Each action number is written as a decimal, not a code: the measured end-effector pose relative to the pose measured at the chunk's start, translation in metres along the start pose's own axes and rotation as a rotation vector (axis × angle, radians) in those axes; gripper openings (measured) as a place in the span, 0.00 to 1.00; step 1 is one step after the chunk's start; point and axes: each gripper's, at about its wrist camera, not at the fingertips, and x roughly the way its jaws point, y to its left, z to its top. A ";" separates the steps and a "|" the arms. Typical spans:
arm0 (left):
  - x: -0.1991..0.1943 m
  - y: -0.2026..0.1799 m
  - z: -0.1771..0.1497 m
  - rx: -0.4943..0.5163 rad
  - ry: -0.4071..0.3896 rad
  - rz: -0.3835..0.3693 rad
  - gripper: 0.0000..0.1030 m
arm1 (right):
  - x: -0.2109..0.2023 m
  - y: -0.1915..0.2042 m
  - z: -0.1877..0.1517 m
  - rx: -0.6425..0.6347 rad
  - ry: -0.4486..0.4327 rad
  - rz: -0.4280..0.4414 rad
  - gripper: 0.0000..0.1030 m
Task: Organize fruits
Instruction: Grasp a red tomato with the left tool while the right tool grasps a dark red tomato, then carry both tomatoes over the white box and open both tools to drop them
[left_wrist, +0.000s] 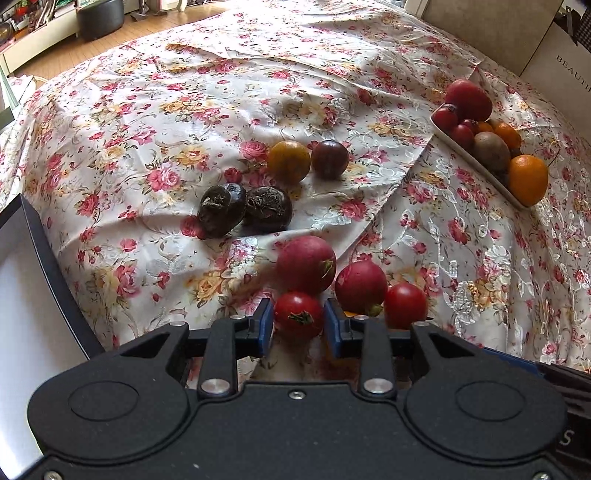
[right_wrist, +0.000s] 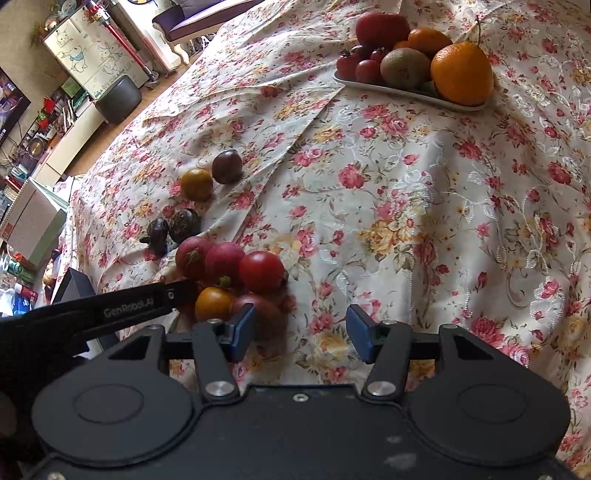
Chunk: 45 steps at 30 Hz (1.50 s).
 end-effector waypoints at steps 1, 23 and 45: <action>0.000 0.001 -0.001 -0.004 -0.001 -0.004 0.43 | 0.000 0.002 -0.001 -0.007 0.001 0.005 0.56; -0.019 0.024 0.009 -0.045 -0.014 0.050 0.41 | 0.013 0.028 -0.026 -0.086 0.050 0.060 0.56; -0.108 0.158 -0.039 -0.267 -0.068 0.288 0.41 | 0.027 0.068 -0.033 -0.125 0.019 -0.176 0.41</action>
